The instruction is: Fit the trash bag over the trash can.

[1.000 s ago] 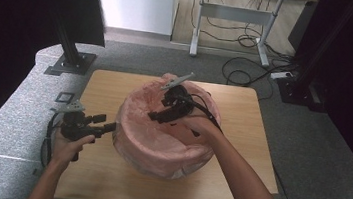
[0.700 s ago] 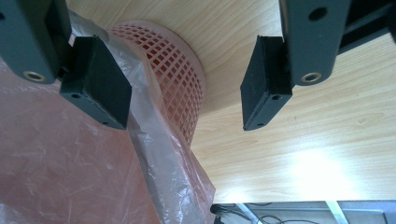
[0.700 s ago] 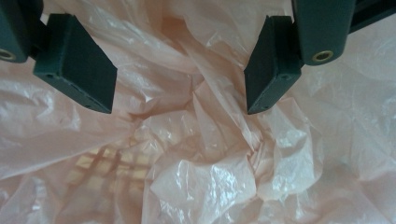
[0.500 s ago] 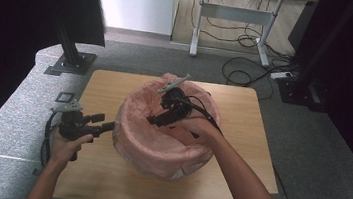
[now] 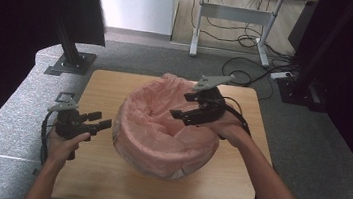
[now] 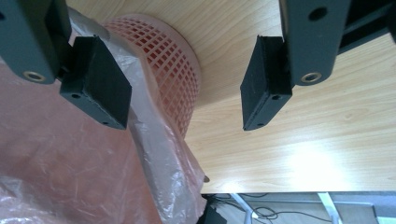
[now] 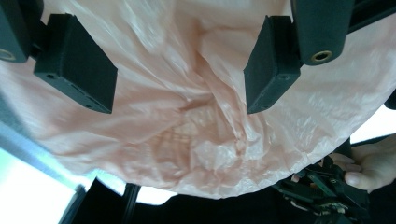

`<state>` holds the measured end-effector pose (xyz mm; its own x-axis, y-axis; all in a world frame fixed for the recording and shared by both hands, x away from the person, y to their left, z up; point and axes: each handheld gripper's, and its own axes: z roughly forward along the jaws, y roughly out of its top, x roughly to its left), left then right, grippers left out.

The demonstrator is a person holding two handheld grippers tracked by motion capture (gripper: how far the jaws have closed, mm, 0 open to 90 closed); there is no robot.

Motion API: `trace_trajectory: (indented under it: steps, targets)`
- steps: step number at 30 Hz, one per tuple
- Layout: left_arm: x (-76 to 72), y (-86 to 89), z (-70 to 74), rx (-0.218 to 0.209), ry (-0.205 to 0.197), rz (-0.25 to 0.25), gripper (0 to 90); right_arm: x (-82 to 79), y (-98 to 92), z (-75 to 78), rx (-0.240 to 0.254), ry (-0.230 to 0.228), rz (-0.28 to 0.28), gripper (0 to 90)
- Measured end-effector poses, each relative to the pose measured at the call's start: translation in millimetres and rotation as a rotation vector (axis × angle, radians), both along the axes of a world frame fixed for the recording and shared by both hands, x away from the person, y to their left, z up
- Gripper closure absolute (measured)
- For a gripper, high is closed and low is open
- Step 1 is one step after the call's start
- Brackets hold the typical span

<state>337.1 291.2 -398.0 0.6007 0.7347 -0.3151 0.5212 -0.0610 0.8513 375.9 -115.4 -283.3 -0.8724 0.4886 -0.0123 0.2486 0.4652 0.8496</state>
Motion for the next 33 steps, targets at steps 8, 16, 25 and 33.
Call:
trace_trajectory:
  steps: [8, 16, 25, 33]
  targets:
    - [1.0, 3.4, -0.9, -0.005, 0.004, 0.011, 33.3, -8.8, -62.3, -2.1, 0.076, -0.033, -0.069, 24.2]
    - [2.6, 2.1, -4.0, 0.003, 0.013, 0.013, 33.3, -16.1, -105.3, -17.0, 0.143, -0.043, -0.134, 24.1]
    - [4.2, -1.7, -7.2, 0.015, 0.023, 0.008, 33.3, -28.2, -145.2, -48.4, 0.197, -0.026, -0.2, 24.1]
    - [5.5, -1.8, -9.7, 0.016, 0.032, 0.011, 33.3, -33.7, -167.0, -77.3, 0.232, -0.015, -0.256, 24.1]
